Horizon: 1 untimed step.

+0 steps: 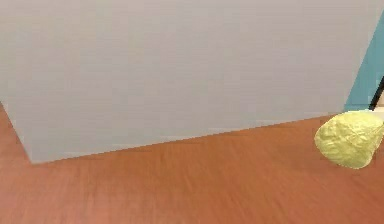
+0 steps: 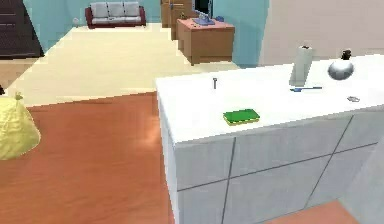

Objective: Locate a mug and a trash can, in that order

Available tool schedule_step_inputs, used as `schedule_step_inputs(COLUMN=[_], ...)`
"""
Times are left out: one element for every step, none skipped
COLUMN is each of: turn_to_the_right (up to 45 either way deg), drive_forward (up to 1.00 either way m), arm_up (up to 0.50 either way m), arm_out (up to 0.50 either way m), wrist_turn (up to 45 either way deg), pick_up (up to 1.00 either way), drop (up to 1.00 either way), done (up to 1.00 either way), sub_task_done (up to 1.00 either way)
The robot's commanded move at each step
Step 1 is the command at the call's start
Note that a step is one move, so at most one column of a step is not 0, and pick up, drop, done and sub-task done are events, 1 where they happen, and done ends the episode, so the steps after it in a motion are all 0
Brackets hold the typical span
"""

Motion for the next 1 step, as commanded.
schedule_step_inputs(turn_to_the_right=[27.0], drive_forward=[0.00], arm_up=[0.00], arm_out=[0.00], wrist_turn=[0.0], pick_up=[0.00], drop=[0.00], done=[0.00], sub_task_done=[0.00])
